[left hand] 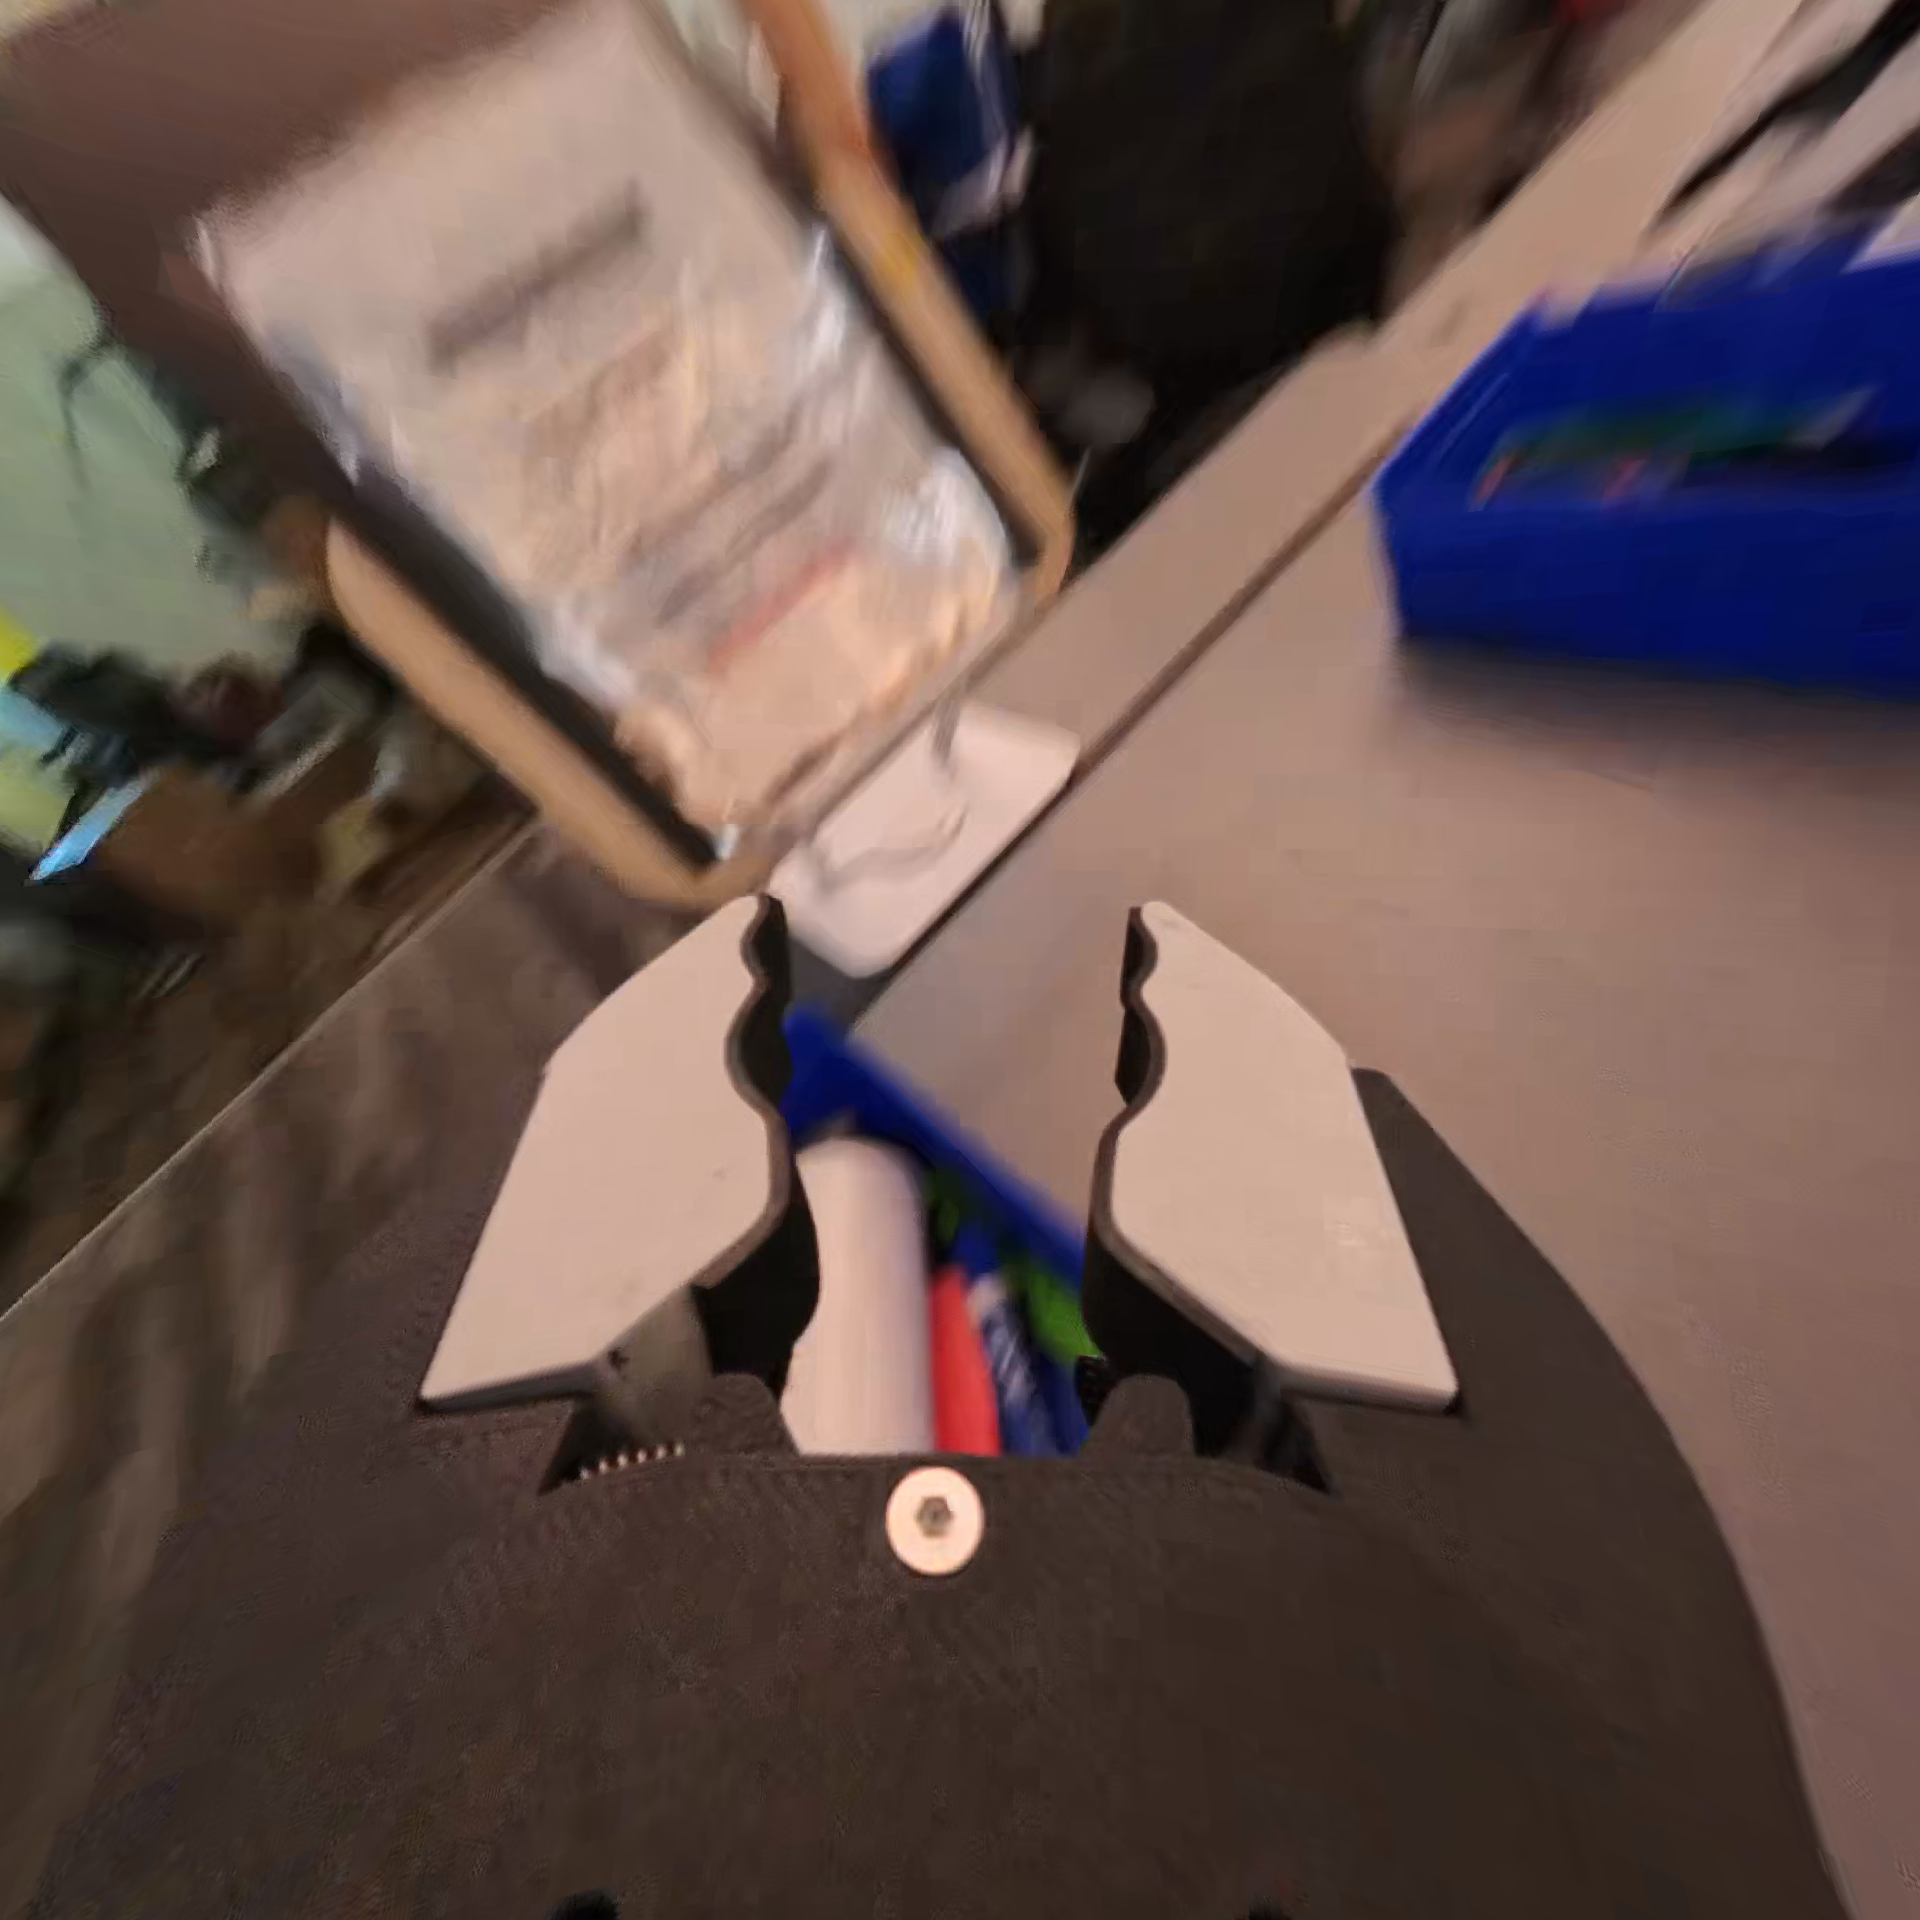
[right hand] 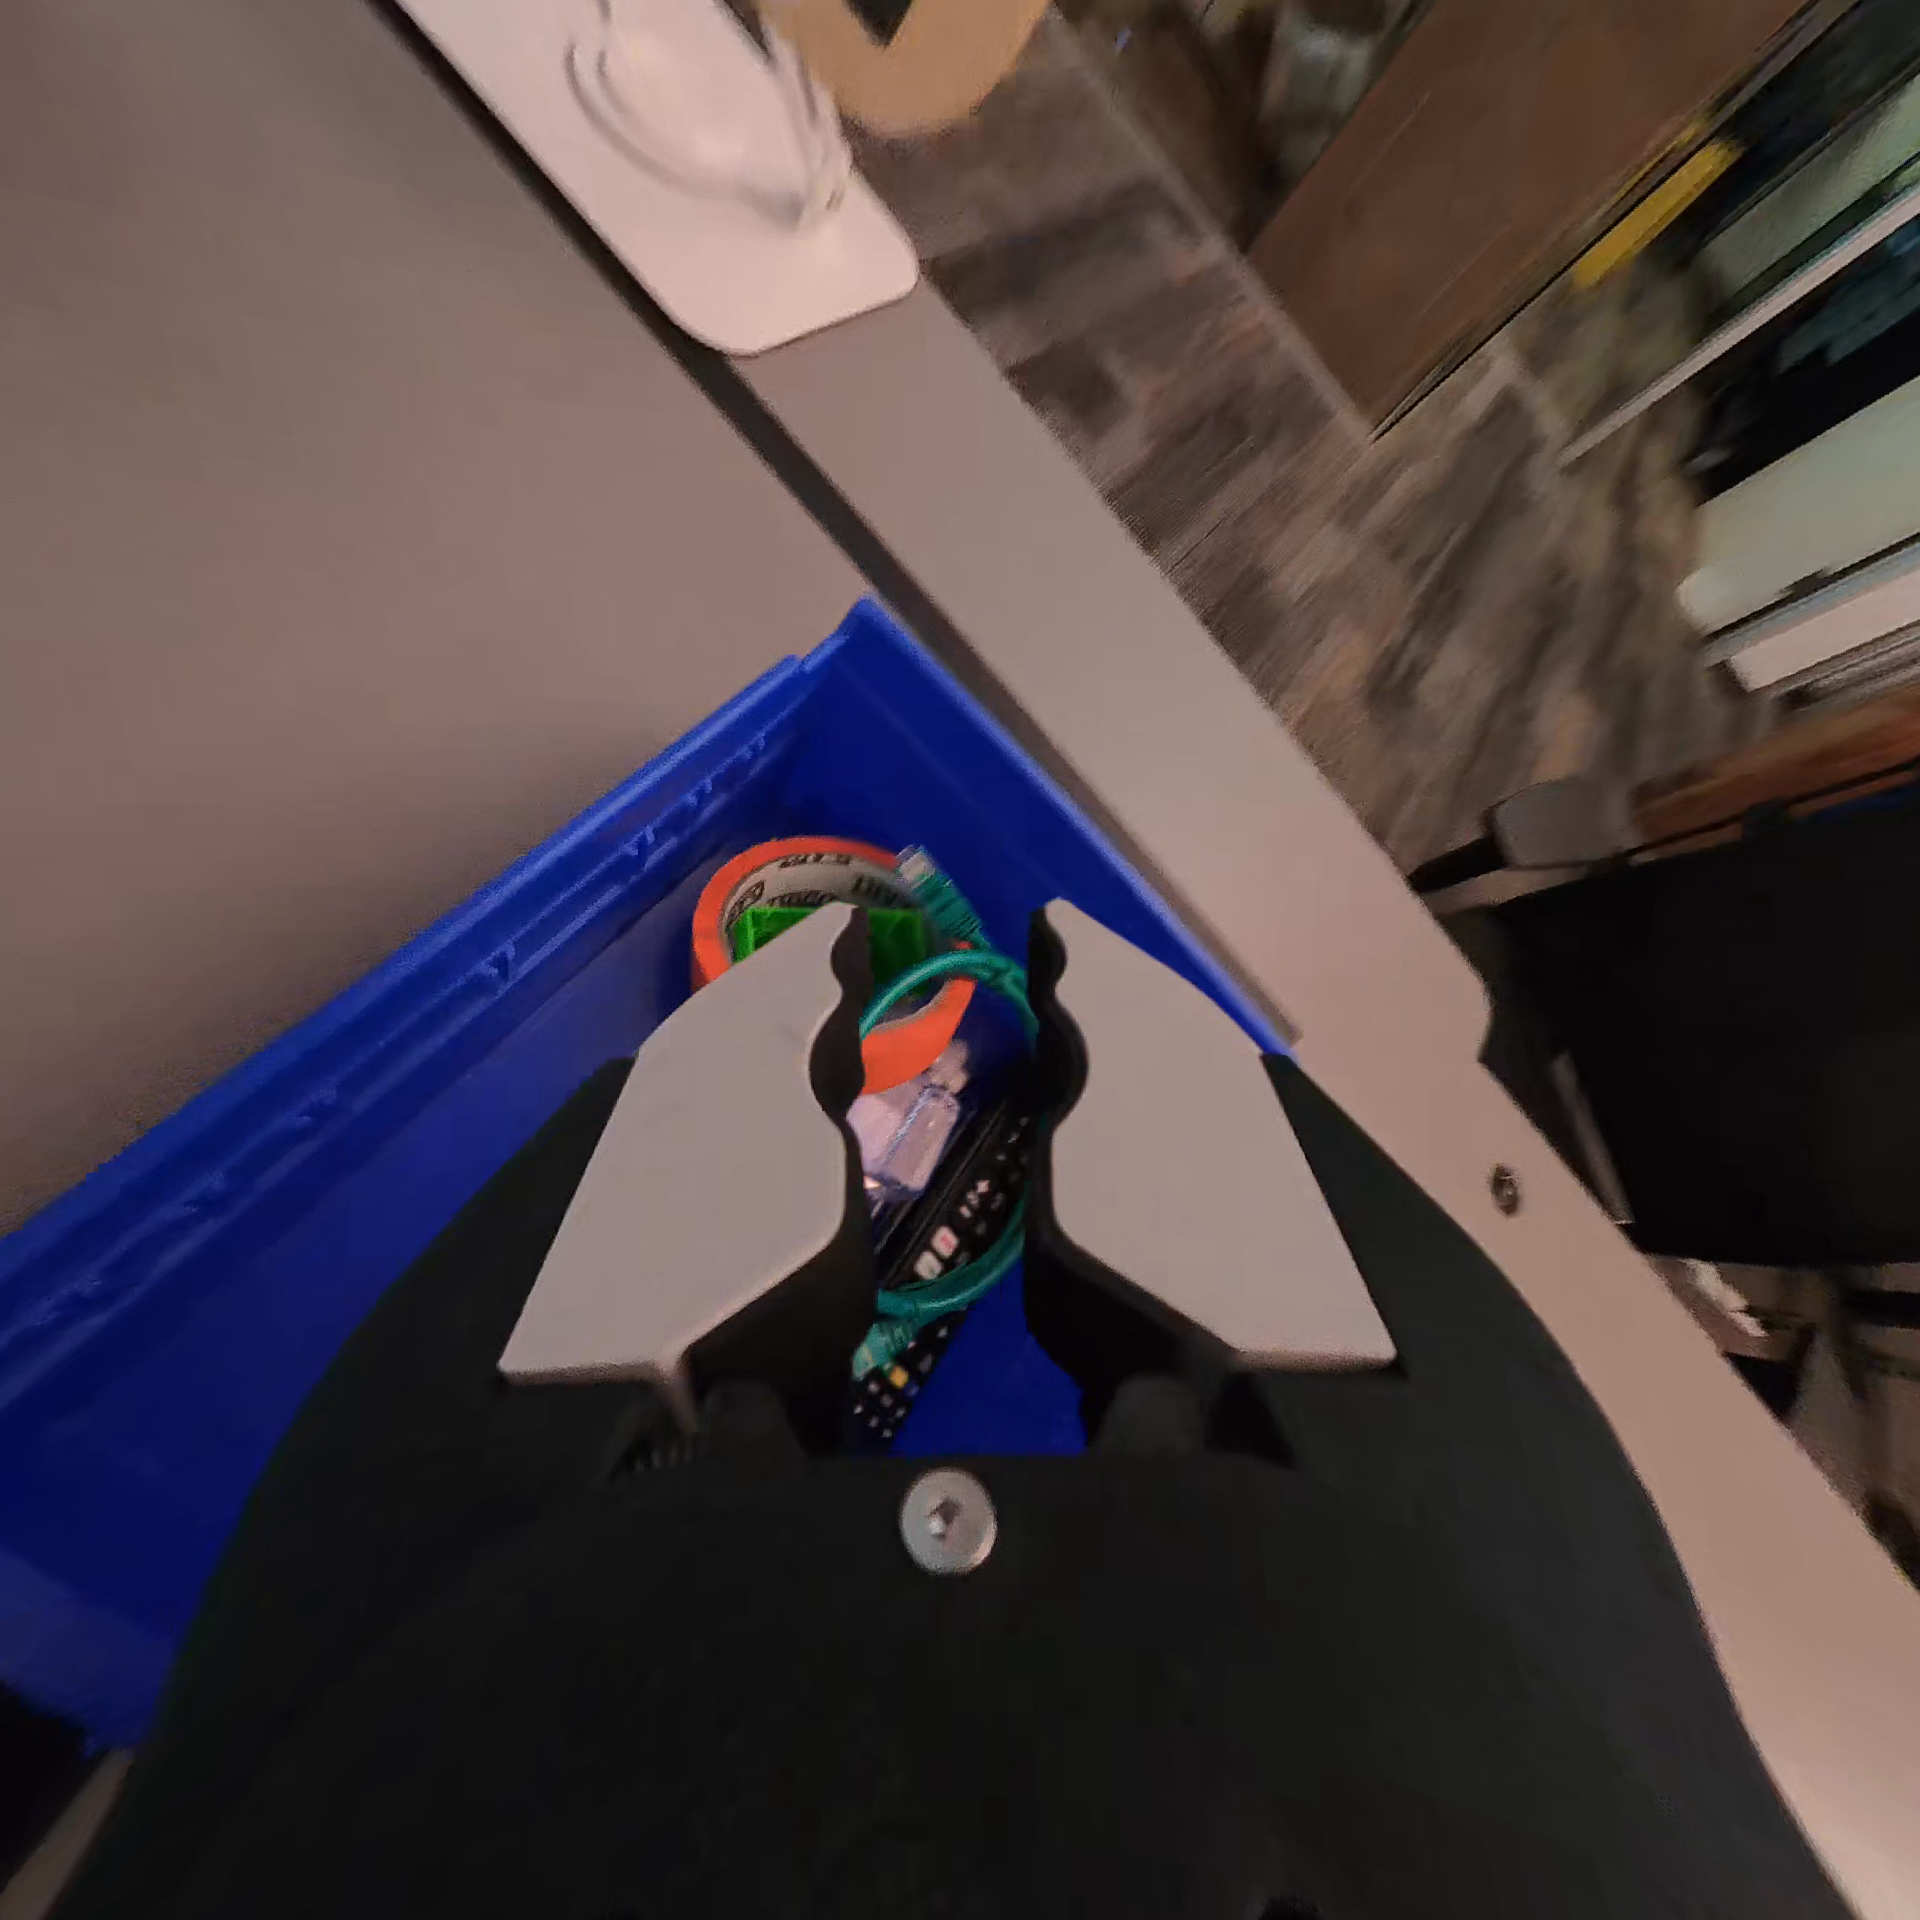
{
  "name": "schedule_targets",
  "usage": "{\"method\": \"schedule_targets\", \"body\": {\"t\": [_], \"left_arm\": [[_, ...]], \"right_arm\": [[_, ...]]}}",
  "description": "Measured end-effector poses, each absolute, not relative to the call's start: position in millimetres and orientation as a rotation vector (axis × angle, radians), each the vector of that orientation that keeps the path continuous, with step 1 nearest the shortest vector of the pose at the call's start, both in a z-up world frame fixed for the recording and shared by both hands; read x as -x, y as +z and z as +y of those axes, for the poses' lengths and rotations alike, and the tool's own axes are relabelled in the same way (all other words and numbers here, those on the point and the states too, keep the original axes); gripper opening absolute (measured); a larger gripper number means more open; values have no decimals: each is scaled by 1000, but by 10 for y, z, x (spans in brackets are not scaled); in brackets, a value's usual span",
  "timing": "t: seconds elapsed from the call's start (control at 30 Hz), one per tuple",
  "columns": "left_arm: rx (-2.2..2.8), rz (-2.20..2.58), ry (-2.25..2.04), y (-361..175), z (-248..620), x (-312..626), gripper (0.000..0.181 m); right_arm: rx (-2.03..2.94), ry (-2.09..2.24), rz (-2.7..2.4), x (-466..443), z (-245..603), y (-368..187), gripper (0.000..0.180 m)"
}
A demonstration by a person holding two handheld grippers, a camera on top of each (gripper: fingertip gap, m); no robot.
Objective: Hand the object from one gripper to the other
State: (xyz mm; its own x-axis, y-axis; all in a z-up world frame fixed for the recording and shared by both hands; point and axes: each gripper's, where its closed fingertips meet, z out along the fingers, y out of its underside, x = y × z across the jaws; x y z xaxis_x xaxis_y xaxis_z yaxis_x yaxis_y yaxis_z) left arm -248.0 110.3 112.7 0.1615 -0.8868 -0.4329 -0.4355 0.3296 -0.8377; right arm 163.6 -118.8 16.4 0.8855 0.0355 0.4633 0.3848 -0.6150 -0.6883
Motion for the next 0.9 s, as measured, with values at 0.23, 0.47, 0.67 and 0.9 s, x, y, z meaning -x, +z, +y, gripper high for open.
{"method": "schedule_targets", "body": {"t": [0.23, 0.47, 0.67, 0.9], "left_arm": [[1818, 1439, -79, 72, 2216, 2935, 75], [2175, 1612, 161, -773, 2443, 3133, 81], [2314, 1681, 356, -1036, 2433, 3381, 82], [2337, 1673, 378, -1011, 2443, 3341, 79]], "right_arm": [[2169, -642, -404, -1513, -1142, 245, 31], [2270, -642, -453, -1538, -1079, -10, 30], [2284, -628, -465, -1527, -1066, -50, 28], [2307, -611, -485, -1509, -1063, -105, 25]]}}
